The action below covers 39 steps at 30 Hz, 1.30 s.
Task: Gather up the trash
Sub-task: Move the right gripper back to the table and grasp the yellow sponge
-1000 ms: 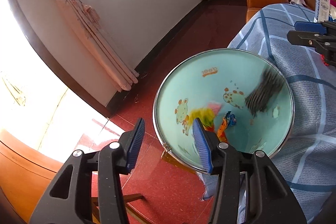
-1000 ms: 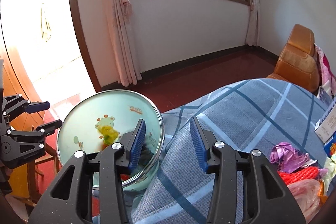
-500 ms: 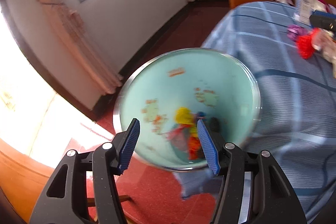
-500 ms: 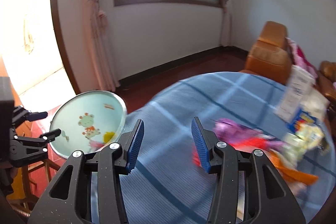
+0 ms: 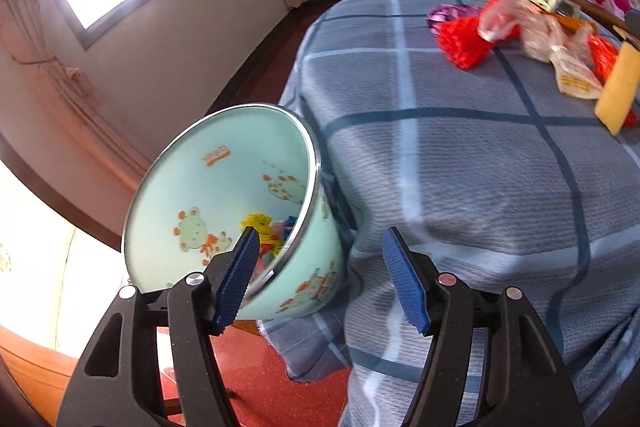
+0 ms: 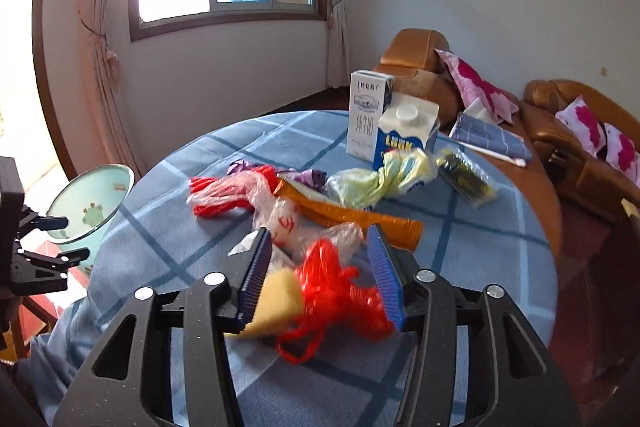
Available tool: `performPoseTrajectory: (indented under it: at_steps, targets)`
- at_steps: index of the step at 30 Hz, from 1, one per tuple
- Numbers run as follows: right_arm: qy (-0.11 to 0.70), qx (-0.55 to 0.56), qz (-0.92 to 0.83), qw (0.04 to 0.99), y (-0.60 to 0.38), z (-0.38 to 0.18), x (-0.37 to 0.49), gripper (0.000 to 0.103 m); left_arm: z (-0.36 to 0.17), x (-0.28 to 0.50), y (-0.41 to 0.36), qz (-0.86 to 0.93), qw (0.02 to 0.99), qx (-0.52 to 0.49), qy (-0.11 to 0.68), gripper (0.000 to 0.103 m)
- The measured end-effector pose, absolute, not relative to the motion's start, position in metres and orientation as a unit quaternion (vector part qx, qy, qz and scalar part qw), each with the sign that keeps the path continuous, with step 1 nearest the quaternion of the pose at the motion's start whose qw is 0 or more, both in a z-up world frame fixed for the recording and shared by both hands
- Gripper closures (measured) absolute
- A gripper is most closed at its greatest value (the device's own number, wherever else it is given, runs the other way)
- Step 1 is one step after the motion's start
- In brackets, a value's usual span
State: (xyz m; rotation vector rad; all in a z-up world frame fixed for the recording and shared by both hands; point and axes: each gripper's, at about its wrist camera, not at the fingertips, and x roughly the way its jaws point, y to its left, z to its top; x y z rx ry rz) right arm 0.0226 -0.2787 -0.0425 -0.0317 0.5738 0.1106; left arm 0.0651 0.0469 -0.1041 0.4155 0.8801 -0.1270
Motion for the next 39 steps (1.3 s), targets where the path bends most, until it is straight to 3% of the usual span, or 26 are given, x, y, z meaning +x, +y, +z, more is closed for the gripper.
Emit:
performPoseTrajectory:
  at_steps: [11,13,28,39]
  targets:
    - [0.351,-0.036,0.08,0.932,-0.273,-0.088,0.024,0.088,-0.105,0.064,0.052,-0.06,0.882,0.197,0.424,0.039]
    - [0.347,-0.021,0.087,0.933,-0.278,-0.087,0.021,0.09,-0.105,0.064,0.049,-0.064,0.881,0.2,0.424,0.039]
    - [0.25,0.11,0.054,0.96,-0.34,-0.032,0.009,0.091,-0.081,0.088,-0.002,-0.091,0.895,0.205,0.386,0.039]
    - [0.249,0.14,-0.034,0.958,-0.406,-0.05,0.009,0.091,-0.067,0.114,-0.09,-0.152,0.897,0.208,0.36,0.039]
